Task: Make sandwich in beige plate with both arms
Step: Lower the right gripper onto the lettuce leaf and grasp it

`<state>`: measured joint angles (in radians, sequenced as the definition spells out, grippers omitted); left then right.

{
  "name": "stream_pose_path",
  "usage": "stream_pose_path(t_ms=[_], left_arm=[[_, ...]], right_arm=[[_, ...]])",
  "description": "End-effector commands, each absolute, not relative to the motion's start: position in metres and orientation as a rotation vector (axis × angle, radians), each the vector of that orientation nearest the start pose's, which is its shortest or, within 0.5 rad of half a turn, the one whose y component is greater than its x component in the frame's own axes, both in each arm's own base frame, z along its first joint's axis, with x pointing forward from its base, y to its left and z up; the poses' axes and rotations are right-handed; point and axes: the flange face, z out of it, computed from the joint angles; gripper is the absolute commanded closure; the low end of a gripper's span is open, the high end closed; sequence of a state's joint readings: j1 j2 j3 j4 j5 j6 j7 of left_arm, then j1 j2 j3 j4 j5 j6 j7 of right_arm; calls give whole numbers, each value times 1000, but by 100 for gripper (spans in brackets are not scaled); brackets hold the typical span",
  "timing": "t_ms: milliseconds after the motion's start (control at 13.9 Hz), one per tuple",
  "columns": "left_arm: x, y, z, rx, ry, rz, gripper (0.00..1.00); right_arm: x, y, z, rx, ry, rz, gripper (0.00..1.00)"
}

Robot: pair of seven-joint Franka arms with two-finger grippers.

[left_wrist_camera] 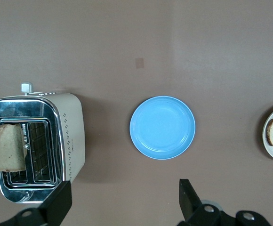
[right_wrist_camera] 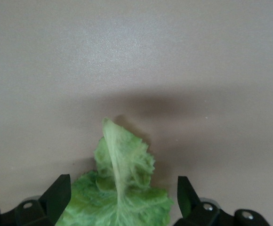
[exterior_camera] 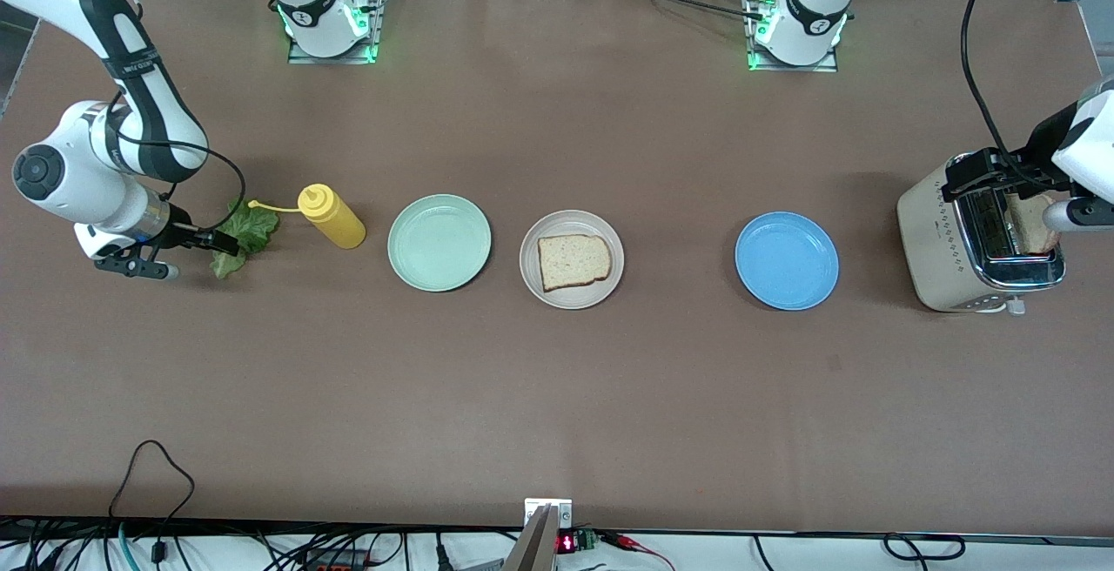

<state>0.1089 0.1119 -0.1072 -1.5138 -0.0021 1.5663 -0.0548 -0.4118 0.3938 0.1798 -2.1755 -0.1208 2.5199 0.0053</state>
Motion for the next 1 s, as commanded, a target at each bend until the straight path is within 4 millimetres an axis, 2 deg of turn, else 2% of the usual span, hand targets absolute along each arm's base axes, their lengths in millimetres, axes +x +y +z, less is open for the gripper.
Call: stream_pose_path(t_ms=[0,72,215,287,502,574,646,789,933], left_arm=[[583,5,592,-3157,-66,82,0],[583,3,592,-3158,-61,82,0],[583,4,592,-3157,-64,84,0],[583,5,592,-3157,-66,84,0],[583,3,592,-3161,-61,84,0],[583,3,592,-3161,-61,85,0],[583,5,592,-3160,-66,84,0],[583,5,592,-3160,-66,84,0],[582,5,591,-3160,-66,89,0]], right_arm=[[547,-123,195,-3138,220,32,0],[547,-123,194,-3139,216,29,0],[547,-123,191,-3149,192,37,18],[545,-122,186,-3151,180,51,31],[546,-121,186,-3168,134,52,80],[547,-117,187,-3165,123,52,93],[547,-114,187,-3164,114,51,100],[549,-114,193,-3170,99,42,100],[551,-111,211,-3189,55,38,100]])
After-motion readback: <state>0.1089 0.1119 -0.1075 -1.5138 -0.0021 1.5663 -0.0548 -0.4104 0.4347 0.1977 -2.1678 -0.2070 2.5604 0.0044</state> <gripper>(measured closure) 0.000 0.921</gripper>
